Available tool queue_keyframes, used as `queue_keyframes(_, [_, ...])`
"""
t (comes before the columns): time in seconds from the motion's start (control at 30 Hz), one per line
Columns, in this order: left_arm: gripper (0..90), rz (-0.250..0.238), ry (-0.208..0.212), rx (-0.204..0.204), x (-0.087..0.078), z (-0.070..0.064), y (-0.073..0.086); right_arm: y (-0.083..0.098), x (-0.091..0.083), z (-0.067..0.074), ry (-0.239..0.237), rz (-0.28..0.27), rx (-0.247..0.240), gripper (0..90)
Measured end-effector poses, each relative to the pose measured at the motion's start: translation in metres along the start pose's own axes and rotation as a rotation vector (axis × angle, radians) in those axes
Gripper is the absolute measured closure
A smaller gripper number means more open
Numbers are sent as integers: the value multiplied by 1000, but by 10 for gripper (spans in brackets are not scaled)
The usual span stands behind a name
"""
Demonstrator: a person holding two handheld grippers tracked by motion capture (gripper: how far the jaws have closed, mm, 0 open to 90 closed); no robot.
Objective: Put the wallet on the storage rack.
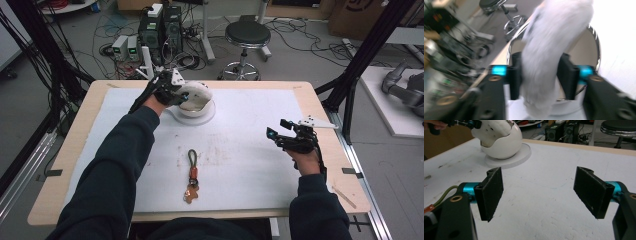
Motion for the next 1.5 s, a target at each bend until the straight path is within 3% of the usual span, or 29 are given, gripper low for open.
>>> queue_keyframes(0.03, [473,-42,6,-102,-5,4,7,0,0,0,1,-3,-3,243])
queue_keyframes(0.07, [441,-42,6,-102,-5,4,7,0,0,0,0,2,3,244])
queue_keyframes(0.1, [409,-84,10,-196,-9,8,14,0,0,1,0,2,4,244])
queue_keyframes(0.13, [374,-104,18,-233,-10,9,18,0,0,1,-2,2,1,244])
queue_keyframes(0.2, [293,-83,28,-279,-10,9,30,1,1,1,-1,4,0,244])
queue_keyframes(0.23, [289,-75,28,-281,-9,9,34,1,1,1,-4,6,-1,244])
queue_keyframes(0.3, [354,-74,17,-273,-8,10,38,2,2,2,-4,10,0,244])
queue_keyframes(0.37, [564,-96,14,-243,-9,9,35,3,3,2,-5,13,4,244])
queue_keyframes(0.4, [664,-104,-8,-205,-9,9,31,3,3,2,-5,13,4,244])
queue_keyframes(0.43, [699,-118,-22,-177,-10,10,28,3,3,2,-5,13,5,244])
queue_keyframes(0.47, [729,-118,-22,-177,-10,10,28,3,2,1,-5,12,3,244])
queue_keyframes(0.5, [742,-141,-49,-102,-14,14,19,3,3,1,-4,11,4,244])
queue_keyframes(0.53, [749,-141,-49,-102,-14,14,19,3,3,1,-4,11,4,244])
queue_keyframes(0.57, [751,-153,-69,-6,-19,18,11,4,2,0,-3,11,8,244])
queue_keyframes(0.6, [753,-153,-69,-6,-19,18,11,4,2,0,-3,11,11,244])
queue_keyframes(0.63, [753,-143,-72,49,-21,21,7,4,2,0,-4,10,12,244])
queue_keyframes(0.67, [753,-143,-72,49,-21,21,7,4,2,0,-4,10,12,244])
queue_keyframes(0.7, [753,-135,-77,114,-23,22,2,4,2,1,-6,13,13,244])
queue_keyframes(0.83, [754,-131,-63,152,-21,20,2,5,3,1,-5,20,16,244])
queue_keyframes(0.87, [755,-95,-51,190,-17,16,8,6,3,1,-6,19,15,244])
queue_keyframes(0.9, [755,-88,-48,201,-14,14,10,6,3,1,-5,19,15,244])
queue_keyframes(1.13, [752,-28,-42,199,5,5,21,7,4,2,-6,21,20,244])
queue_keyframes(1.23, [697,-29,-60,90,6,7,25,7,3,1,-5,16,19,244])
queue_keyframes(1.37, [507,-65,-34,-96,-4,5,31,6,1,-2,2,13,24,244])
queue_keyframes(1.4, [468,-65,-34,-96,-4,5,31,6,1,-3,4,12,24,244])
queue_keyframes(1.43, [437,-104,-19,-192,-13,3,33,6,0,-3,4,11,22,244])
queue_keyframes(1.47, [416,-126,-9,-237,-17,2,33,5,0,-3,5,11,20,244])
queue_keyframes(1.5, [384,-126,-9,-237,-17,2,33,5,0,-4,6,8,15,244])
Point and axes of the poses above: each handheld gripper's, and its own axes: x roughly forward along the jaws, y roughly out of its underside, z roughly to its left, the point moved 9 cm from there along x, roughly forward along the jaws, and after that the axes turned 12 degrees about -z, right-handed, at the moved point
